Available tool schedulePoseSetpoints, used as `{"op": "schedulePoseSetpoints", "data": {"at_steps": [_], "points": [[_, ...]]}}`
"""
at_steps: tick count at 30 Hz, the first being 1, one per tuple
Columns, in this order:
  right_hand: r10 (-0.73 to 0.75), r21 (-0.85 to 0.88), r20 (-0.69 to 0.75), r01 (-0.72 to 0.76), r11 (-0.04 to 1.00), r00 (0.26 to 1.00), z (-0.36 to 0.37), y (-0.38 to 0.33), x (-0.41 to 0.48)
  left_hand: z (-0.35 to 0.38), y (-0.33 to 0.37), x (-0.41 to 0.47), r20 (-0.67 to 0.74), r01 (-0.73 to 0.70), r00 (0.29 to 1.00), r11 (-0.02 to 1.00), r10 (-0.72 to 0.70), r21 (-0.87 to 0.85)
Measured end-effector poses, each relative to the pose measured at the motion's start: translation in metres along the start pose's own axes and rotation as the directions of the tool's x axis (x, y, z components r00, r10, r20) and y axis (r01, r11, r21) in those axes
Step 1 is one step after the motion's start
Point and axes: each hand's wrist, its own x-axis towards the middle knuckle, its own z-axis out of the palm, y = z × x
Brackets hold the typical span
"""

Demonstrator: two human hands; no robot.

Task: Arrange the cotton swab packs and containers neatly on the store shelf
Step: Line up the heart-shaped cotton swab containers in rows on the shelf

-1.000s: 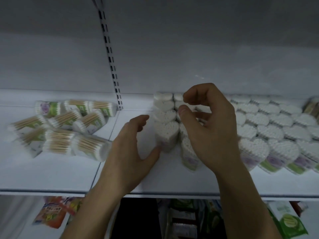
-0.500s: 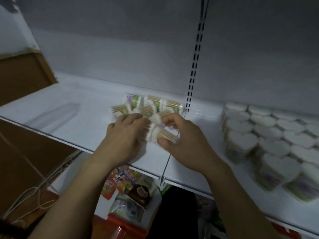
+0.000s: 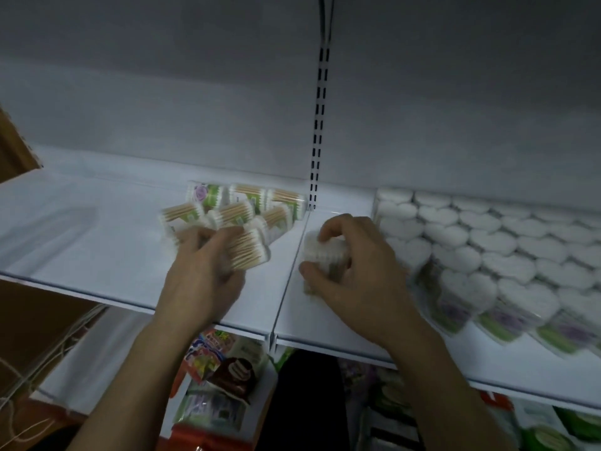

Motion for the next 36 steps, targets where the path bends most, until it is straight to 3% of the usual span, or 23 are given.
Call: {"op": "schedulePoseSetpoints", "data": {"at_steps": [3,6,11,14,17,23,27,32,36], "points": [[0.015,0.009,-0.099,-0.014,1.000,0.995,-0.031,-0.003,-0.018,0.002,0.008,-0.011,-0.024,0.002,1.000,0.998,-0.003,-0.061],[-0.022,-0.095,-0.113,0.011,0.995,0.993,-0.059,0.000,-0.033,0.004,0.033,-0.024,-0.060,0.004,0.998,0.967,-0.020,-0.253],[-0.067,-0.364,-0.011,0.059,0.930,0.998,-0.090,0.015,-0.041,0.016,0.071,-0.021,-0.061,-0.043,0.998,0.887,0.017,-0.461],[-0.038,-0.499,0.109,0.088,0.862,0.993,-0.093,0.026,-0.041,0.029,0.088,-0.014,-0.047,-0.037,0.999,0.872,0.017,-0.488],[-0.028,-0.520,0.162,0.110,0.847,0.986,-0.094,0.032,-0.040,0.040,0.093,-0.014,-0.042,-0.010,0.999,0.848,-0.014,-0.529],[-0.076,-0.492,0.076,0.104,0.864,0.994,-0.087,0.041,-0.043,0.042,0.083,-0.015,-0.020,0.034,0.998,0.776,-0.060,-0.630],[-0.095,-0.330,-0.088,0.061,0.942,0.992,-0.091,0.036,-0.047,0.041,0.086,-0.014,0.015,0.005,1.000,0.828,0.005,-0.561],[-0.082,-0.256,-0.306,0.001,0.967,0.948,-0.092,0.031,-0.040,0.043,0.105,0.035,0.100,-0.195,0.969,0.946,0.227,-0.258],[-0.064,-0.221,-0.376,-0.022,0.975,0.924,-0.086,0.020,-0.034,0.075,0.117,0.091,0.179,-0.162,0.959,0.945,0.218,-0.285]]}}
